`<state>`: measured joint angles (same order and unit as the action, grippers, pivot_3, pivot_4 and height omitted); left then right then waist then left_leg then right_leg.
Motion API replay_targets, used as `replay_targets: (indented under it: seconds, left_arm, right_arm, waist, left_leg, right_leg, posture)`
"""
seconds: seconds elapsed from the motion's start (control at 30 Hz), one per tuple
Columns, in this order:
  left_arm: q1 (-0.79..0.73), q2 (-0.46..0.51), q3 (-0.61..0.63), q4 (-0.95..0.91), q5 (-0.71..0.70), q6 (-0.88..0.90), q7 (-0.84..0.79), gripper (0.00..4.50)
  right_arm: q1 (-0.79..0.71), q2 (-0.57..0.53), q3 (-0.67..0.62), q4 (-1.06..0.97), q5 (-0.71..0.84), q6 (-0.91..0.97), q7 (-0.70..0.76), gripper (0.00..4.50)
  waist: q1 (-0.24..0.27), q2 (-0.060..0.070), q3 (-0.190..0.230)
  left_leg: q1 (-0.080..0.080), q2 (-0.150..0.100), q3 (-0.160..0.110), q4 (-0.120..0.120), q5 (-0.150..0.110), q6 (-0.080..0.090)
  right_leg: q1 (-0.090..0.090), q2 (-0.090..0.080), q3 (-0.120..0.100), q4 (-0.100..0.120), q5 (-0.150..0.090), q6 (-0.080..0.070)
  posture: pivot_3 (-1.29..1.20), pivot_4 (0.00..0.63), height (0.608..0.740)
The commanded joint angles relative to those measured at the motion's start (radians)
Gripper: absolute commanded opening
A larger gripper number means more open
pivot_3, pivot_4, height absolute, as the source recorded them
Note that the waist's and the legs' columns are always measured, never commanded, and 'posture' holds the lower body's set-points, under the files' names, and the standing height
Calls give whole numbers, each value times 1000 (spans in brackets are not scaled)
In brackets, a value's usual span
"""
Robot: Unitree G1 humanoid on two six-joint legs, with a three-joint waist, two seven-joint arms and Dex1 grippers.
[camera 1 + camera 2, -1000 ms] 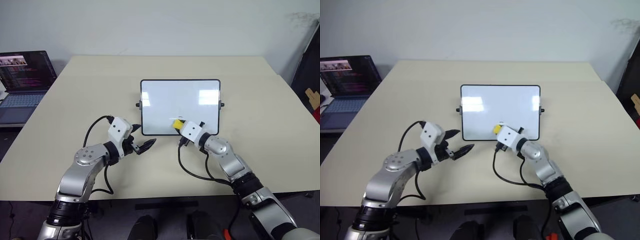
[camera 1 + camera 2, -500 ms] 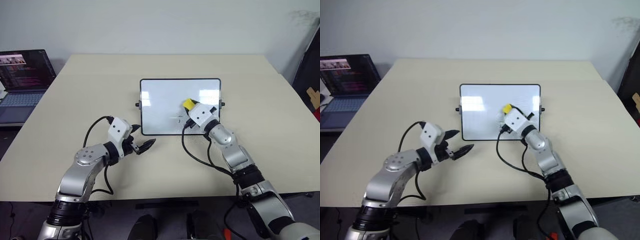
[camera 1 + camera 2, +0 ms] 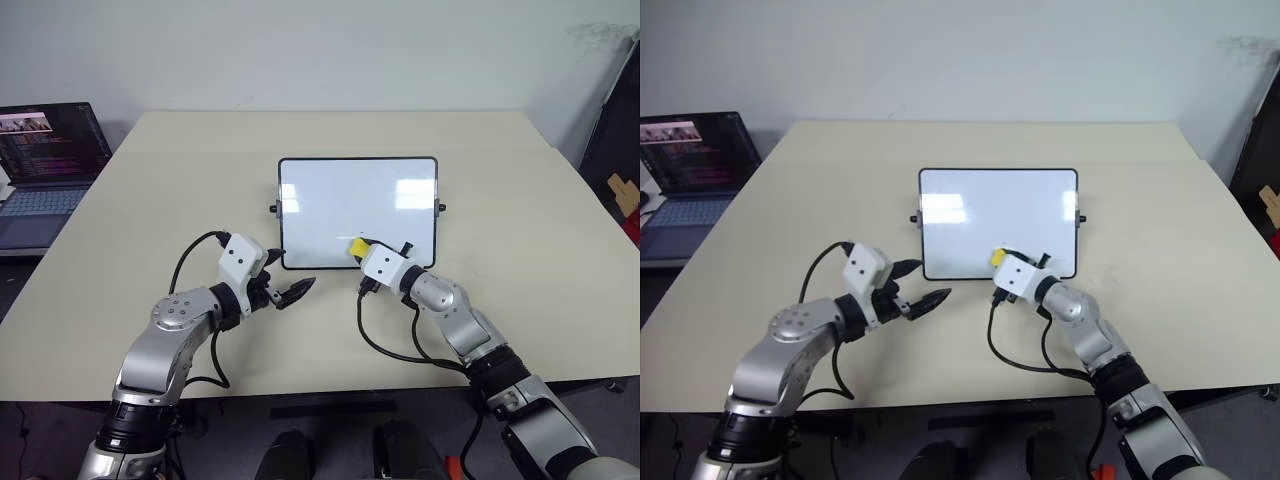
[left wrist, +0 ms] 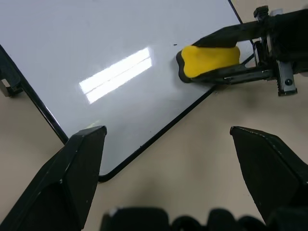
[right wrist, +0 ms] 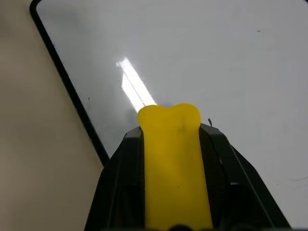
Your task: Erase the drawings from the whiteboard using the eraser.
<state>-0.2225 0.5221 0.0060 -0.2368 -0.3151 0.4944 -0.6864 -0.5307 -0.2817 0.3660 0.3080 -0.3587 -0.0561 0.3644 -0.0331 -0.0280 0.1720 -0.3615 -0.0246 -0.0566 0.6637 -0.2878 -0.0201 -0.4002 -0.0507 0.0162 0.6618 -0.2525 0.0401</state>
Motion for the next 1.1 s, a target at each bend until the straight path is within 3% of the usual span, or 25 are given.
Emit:
replay_targets:
  seconds: [0.03,0.27,0.77,0.97,1.1]
  left_arm:
    - [-21,-3,15,-28,-18,-8,1,4500]
    - [-28,-3,15,-23,-16,-10,-1,4500]
    - [-24,-6,23,-34,-23,0,4,4500]
    - [-30,-7,18,-46,-25,15,9,4500]
    - [-39,-10,13,-58,-29,31,16,4500]
  right_arm:
    - [-17,-2,-34,13,-16,4,-55,1195]
    - [-65,-1,-98,19,-20,-52,-188,1195]
    - [3,-3,4,7,-54,-30,-64,1195]
    - [-58,24,-113,-14,-12,-65,-205,1195]
    - [-73,38,-137,3,16,-29,-188,1195]
  waist:
    - [0,0,0]
    - [1,0,0]
    - [-2,0,0]
    - [1,0,1]
    - [1,0,1]
  left_leg:
    - [0,0,0,0,0,0]
    - [-4,0,0,-1,0,-1]
    - [-3,1,1,-2,-1,-1]
    - [-3,0,0,-2,-1,-1]
    - [-4,0,0,-2,-1,-1]
  right_leg:
    - [0,0,0,0,0,0]
    - [-4,0,1,1,0,0]
    - [-4,0,1,0,0,-1]
    - [-5,0,1,0,0,-1]
    - [-5,0,0,-1,0,0]
  posture:
    - [0,150,740]
    - [0,150,740]
    - [0,150,740]
    - [0,150,740]
    - [0,150,740]
